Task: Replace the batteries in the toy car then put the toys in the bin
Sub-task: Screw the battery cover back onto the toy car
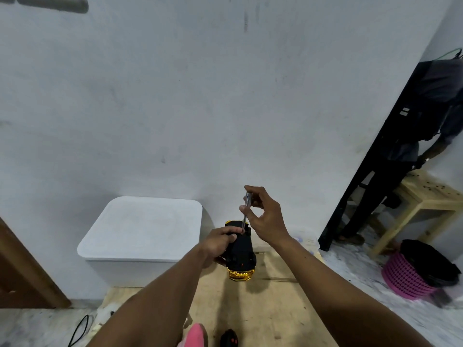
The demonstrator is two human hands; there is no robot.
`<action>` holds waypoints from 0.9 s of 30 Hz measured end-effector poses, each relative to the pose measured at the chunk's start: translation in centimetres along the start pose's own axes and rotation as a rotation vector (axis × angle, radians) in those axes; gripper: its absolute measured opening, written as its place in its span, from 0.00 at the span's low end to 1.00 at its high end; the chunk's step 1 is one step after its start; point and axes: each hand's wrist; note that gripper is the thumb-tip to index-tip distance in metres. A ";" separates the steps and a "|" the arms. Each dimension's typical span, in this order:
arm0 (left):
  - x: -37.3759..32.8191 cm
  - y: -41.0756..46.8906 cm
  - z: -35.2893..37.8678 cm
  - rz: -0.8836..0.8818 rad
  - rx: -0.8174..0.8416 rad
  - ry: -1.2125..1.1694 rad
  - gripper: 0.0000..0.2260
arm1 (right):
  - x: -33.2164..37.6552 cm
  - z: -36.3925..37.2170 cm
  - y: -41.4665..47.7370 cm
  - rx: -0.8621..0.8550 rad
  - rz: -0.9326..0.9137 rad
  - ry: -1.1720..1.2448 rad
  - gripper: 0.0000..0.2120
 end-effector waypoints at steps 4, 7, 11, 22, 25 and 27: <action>-0.2 0.0 -0.2 -0.004 -0.008 0.009 0.12 | 0.3 0.1 0.2 0.010 0.013 0.005 0.22; -0.3 -0.1 -0.2 0.002 -0.011 0.008 0.12 | 0.3 0.1 0.3 -0.018 -0.004 -0.020 0.21; -0.5 -0.2 -0.4 0.004 -0.013 0.013 0.12 | 0.2 0.0 0.3 0.032 0.003 -0.010 0.25; -0.9 0.0 -0.3 0.013 0.001 0.034 0.13 | 0.1 0.3 0.5 0.047 -0.009 -0.046 0.27; -0.8 0.1 0.0 0.016 0.017 0.041 0.12 | -0.1 0.2 0.7 0.023 -0.050 -0.097 0.26; -0.8 0.1 -0.1 0.019 0.002 0.013 0.12 | -0.1 0.1 0.5 0.052 -0.057 -0.092 0.27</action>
Point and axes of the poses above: each hand's wrist, its own y-axis towards the middle knuckle, its own z-axis out of the palm, x = y × z, and after that the axes turned 7 degrees about x, right-handed
